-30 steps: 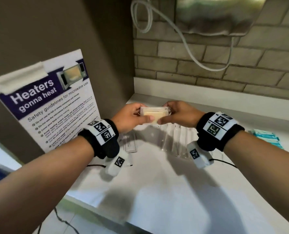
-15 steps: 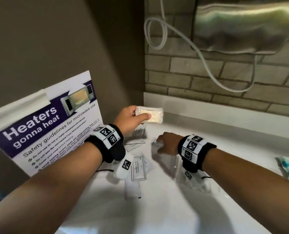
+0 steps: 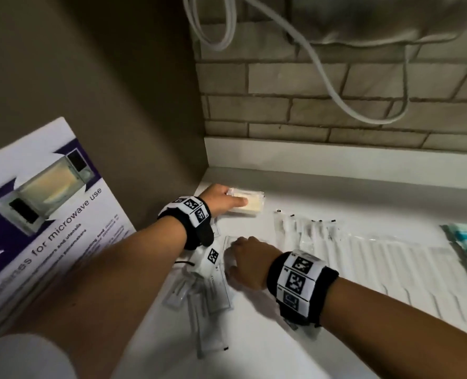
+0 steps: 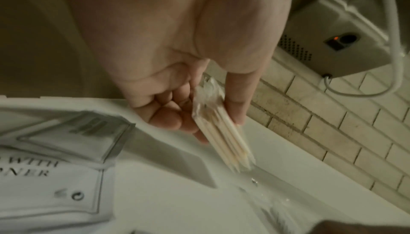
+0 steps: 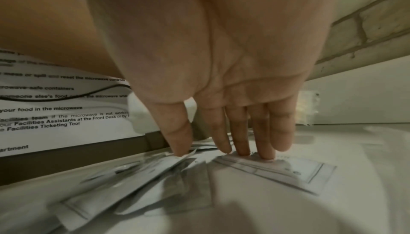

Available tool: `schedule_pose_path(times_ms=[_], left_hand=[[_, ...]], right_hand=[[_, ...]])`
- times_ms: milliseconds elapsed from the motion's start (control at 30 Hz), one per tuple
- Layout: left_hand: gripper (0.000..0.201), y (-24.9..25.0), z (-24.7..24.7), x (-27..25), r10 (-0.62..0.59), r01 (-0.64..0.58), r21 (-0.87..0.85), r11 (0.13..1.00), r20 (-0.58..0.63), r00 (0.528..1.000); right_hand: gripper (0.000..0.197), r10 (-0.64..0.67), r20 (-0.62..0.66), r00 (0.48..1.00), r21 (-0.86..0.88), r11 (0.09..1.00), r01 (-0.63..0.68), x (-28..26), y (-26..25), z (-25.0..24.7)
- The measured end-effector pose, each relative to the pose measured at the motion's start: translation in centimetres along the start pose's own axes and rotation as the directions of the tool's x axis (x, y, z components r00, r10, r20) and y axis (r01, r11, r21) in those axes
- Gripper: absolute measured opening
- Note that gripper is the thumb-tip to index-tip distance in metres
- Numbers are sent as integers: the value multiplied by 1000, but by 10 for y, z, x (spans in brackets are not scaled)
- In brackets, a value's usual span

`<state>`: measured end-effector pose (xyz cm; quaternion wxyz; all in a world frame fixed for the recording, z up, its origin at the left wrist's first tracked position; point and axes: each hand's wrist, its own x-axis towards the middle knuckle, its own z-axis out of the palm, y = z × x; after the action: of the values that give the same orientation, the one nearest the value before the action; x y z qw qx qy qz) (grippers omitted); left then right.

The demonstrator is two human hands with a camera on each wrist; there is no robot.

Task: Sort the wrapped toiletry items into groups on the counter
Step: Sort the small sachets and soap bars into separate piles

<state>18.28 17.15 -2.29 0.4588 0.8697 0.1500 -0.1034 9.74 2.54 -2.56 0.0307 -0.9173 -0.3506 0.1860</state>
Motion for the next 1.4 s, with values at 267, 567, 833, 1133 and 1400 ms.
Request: schedule_pose_path(times_ms=[267, 567, 833, 1133, 1400], left_hand=[[34, -6, 9, 12, -76, 44, 173, 984, 185, 980], [42, -3, 8, 12, -79, 40, 220, 975, 173, 982], [37, 1, 7, 7, -33, 8, 216, 976, 112, 993], [25, -1, -21, 8, -49, 172, 670, 722, -198, 979], [44, -65, -13, 88, -274, 292, 739, 608, -151, 950]], right_hand=[[36, -33, 15, 999, -90, 995, 34, -3, -2, -14], [39, 91, -55, 994, 24, 996, -90, 7, -1, -24], [42, 116, -46, 992, -34, 993, -117, 13, 3, -22], [27, 21, -143, 990, 119, 993, -4, 6, 6, -36], [26, -8, -180, 984, 96, 995, 26, 3, 9, -35]])
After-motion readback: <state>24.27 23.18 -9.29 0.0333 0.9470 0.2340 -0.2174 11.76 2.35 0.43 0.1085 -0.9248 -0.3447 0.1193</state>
